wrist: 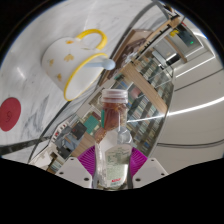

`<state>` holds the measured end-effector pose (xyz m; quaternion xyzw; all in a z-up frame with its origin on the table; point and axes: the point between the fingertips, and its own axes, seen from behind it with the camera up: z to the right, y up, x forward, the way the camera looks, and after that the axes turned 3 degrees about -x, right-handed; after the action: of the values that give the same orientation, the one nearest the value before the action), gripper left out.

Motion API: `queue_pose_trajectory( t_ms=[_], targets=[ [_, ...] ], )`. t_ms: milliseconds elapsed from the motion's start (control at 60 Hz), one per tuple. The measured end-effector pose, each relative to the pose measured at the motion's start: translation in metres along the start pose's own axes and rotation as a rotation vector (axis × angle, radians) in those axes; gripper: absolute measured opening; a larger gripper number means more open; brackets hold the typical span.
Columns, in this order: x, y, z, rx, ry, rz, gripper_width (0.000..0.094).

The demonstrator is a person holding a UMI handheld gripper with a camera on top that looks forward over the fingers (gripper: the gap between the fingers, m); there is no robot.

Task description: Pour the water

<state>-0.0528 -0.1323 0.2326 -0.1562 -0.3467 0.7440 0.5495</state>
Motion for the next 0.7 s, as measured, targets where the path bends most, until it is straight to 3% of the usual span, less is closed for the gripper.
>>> queue_pose_trajectory(
  t_ms=[83,200,367,500,567,700],
  targets=[
    [-0.004,-0.016,0.022,0.182,-0.028,-0.024,0.0398],
    [-0.019,-0.055,0.046,0.708,-0.04,-0.134,0.0398],
    [-0.037,-0.089,0.028,1.565,0.025,-0.267,0.0398],
    [-0.058,-0.062,-0.024,2.022,0.136,-0.349,0.0399],
    [-0.061,-0.028,-0.05,2.101,0.178,-0.401,0.0399],
    [-0.084,-0.005,-0.119,2.192,0.3,-0.456,0.04]
  ],
)
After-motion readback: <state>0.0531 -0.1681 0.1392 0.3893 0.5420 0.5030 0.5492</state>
